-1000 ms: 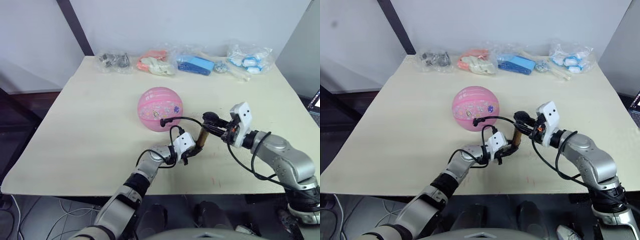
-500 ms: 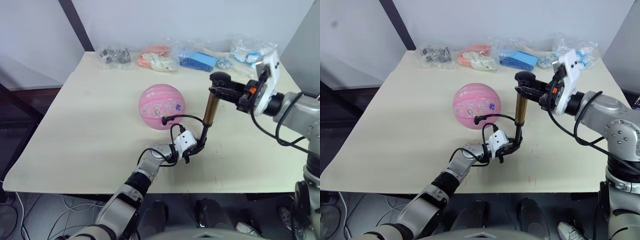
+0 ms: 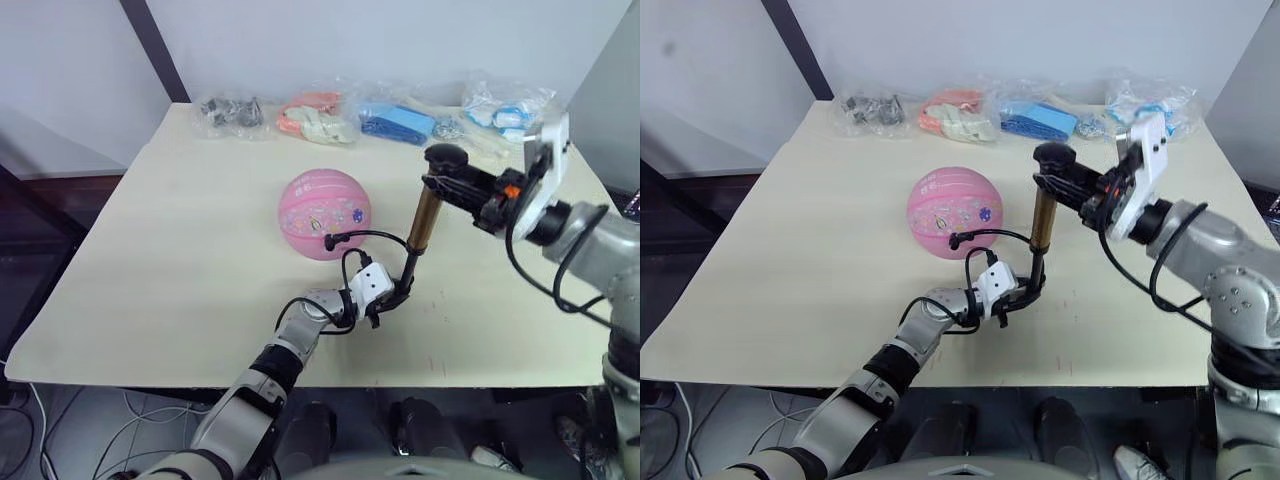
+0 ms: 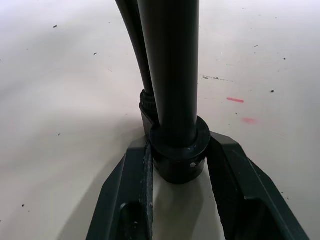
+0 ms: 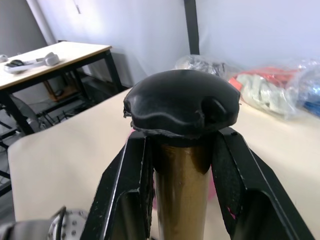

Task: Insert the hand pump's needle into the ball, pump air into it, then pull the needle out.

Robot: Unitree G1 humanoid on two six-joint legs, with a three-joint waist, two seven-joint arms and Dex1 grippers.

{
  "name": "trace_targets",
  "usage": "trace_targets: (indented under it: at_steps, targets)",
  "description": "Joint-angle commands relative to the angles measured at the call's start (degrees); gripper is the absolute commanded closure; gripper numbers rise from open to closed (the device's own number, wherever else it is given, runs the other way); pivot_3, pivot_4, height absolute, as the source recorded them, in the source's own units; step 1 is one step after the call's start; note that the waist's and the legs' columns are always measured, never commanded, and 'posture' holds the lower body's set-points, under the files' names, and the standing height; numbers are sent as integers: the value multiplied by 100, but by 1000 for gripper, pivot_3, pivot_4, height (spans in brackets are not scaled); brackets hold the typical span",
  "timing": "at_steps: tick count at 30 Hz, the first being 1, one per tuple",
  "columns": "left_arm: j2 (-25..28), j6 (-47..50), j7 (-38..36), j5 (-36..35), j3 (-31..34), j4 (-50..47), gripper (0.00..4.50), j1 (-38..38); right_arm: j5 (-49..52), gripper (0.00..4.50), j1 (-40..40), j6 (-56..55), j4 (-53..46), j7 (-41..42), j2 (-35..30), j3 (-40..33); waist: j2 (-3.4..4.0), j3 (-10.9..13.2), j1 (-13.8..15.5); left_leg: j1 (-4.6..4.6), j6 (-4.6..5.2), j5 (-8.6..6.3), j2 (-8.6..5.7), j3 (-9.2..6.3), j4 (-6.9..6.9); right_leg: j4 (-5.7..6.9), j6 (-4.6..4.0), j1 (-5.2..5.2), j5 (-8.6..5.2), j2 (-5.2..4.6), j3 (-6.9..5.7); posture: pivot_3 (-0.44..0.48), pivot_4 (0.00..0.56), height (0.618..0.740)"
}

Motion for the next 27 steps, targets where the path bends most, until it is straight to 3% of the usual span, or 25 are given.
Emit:
trace_targets:
  at_steps: [1,9,14,20,27]
  targets:
    - [264,435,12,418,-170,676,3432,369,-742,3401,771,-323,247,119,166,887,-20,-20,-2,1,0,0,0,-2,0,1,0,1,0,2,-2,0,150,740]
    - [267,445,13,416,-172,657,3432,375,-2017,3401,1689,-1248,1048,465,508,2040,-33,-72,-29,9,-1,-1,6,-8,-2,0,-3,6,-2,15,-5,0,150,740]
    - [268,450,12,414,-176,640,3432,375,-2491,3401,1941,-1626,1707,670,734,2267,-45,-113,-42,19,-2,-1,9,-7,-7,0,-4,10,-2,19,-3,0,150,740]
    - [268,454,25,414,-167,654,3432,367,-2454,3401,1850,-1586,1485,830,729,1925,-55,-115,-43,82,-4,-3,25,-1,-45,-2,-20,48,-14,22,7,0,150,740]
    - [243,445,15,417,-169,687,3432,351,-1767,3401,1206,-1067,756,801,563,1152,-46,-100,-22,80,-4,-2,27,-1,-54,-7,-21,47,-15,19,6,0,150,740]
